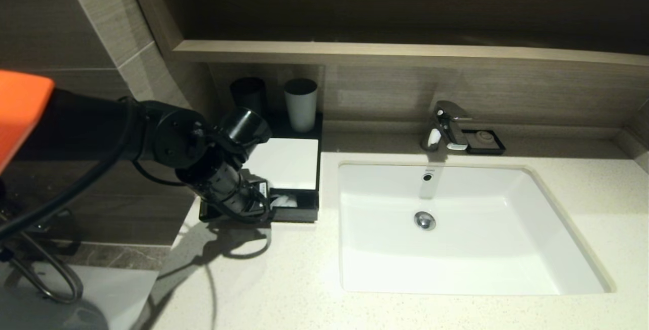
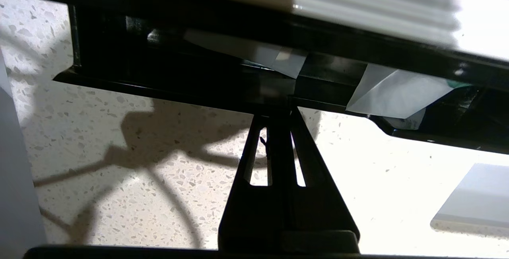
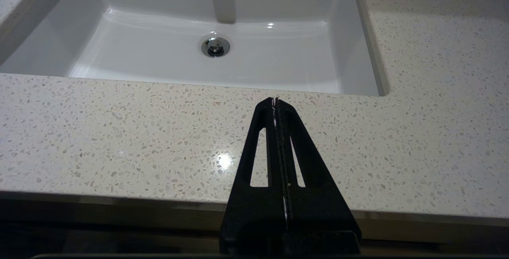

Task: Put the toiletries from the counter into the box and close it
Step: Close the drawer

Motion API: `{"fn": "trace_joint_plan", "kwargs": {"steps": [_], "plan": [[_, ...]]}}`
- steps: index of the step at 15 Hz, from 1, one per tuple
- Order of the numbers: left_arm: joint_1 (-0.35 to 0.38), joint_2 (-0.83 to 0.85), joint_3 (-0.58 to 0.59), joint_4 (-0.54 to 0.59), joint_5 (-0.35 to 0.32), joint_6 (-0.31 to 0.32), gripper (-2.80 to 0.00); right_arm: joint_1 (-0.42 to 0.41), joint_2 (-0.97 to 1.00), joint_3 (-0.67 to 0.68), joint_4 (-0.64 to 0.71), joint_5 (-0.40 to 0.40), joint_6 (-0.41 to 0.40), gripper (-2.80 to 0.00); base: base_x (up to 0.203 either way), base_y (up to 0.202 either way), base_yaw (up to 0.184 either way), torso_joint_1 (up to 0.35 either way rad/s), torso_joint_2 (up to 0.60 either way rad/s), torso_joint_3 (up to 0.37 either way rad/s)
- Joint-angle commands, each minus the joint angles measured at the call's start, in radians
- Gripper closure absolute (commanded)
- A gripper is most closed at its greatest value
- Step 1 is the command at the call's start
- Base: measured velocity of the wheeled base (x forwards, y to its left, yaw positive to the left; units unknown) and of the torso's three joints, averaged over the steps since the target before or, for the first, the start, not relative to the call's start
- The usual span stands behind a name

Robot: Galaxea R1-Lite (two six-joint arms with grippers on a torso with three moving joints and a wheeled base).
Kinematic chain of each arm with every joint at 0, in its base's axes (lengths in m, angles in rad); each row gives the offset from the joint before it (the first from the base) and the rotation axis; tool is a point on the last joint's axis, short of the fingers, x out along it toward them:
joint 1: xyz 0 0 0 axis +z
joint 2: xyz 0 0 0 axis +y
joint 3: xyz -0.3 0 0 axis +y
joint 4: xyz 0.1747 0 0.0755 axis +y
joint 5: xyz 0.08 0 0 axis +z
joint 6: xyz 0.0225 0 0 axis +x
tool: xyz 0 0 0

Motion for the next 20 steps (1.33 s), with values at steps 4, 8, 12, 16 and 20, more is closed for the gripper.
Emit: {"fn": "trace_joint_plan", "kwargs": {"steps": [4, 8, 12, 16, 20], "plan": [[0.014, 0.015, -0.017, 0.0, 0.003, -0.002, 0.0, 0.0, -0.001, 0.0, 0.0, 0.0, -0.001, 0.0, 0.0, 0.0, 0.0, 0.0, 0.0, 0.0], [0.027, 0.026, -0.03, 0.001, 0.002, -0.004, 0.0, 0.0, -0.001, 0.0, 0.0, 0.001, -0.001, 0.0, 0.0, 0.0, 0.0, 0.0, 0.0, 0.0], [0.037, 0.035, -0.051, 0.0, 0.002, -0.004, 0.0, 0.0, -0.001, 0.0, 0.0, 0.0, -0.001, 0.0, 0.0, 0.0, 0.0, 0.0, 0.0, 0.0], [0.039, 0.049, -0.086, 0.002, 0.002, -0.005, 0.0, 0.0, -0.001, 0.0, 0.0, 0.0, -0.001, 0.0, 0.0, 0.0, 0.0, 0.0, 0.0, 0.0], [0.039, 0.052, -0.089, 0.0, 0.002, -0.007, 0.0, 0.0, -0.001, 0.0, 0.0, 0.0, -0.001, 0.0, 0.0, 0.0, 0.0, 0.0, 0.0, 0.0]]}}
